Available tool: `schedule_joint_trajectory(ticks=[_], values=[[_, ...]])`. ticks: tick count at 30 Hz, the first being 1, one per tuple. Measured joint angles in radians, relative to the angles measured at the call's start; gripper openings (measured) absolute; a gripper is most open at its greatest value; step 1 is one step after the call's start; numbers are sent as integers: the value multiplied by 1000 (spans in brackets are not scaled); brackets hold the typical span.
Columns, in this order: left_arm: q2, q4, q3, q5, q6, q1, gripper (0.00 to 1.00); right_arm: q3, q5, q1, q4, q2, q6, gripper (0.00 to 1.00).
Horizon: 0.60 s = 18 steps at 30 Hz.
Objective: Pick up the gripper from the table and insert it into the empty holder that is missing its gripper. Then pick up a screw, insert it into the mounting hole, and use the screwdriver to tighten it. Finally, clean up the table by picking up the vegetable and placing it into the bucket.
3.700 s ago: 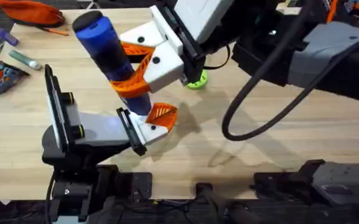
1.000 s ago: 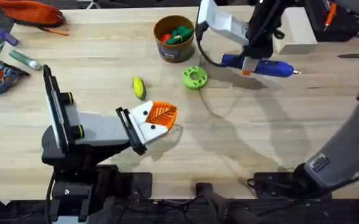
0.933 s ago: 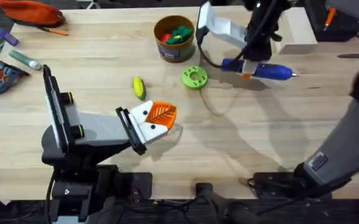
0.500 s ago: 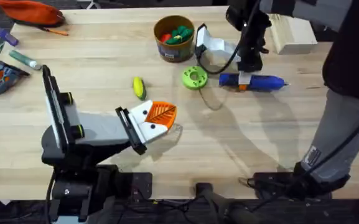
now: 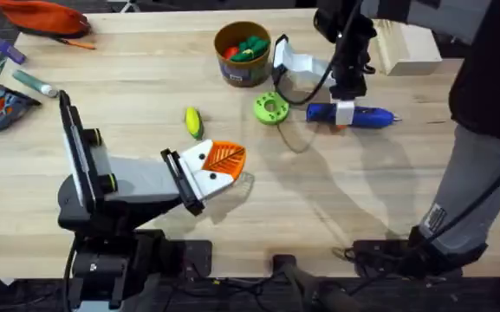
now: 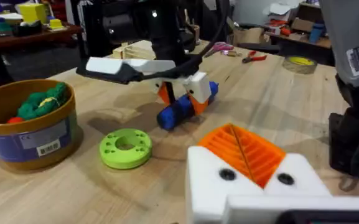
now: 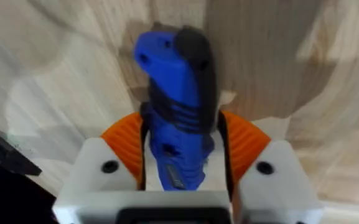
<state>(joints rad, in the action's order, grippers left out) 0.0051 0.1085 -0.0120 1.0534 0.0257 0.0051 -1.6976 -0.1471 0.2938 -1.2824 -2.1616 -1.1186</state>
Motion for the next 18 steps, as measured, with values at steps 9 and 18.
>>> schedule_joint_trajectory(ticks=[9, 18], values=[[0, 0, 0, 0, 0, 0, 16, -24, -25, 32, 12, 78, 85, 782], [0, 0, 0, 0, 0, 0, 16, -60, 108, 36, 29, 363, 142, 789]])
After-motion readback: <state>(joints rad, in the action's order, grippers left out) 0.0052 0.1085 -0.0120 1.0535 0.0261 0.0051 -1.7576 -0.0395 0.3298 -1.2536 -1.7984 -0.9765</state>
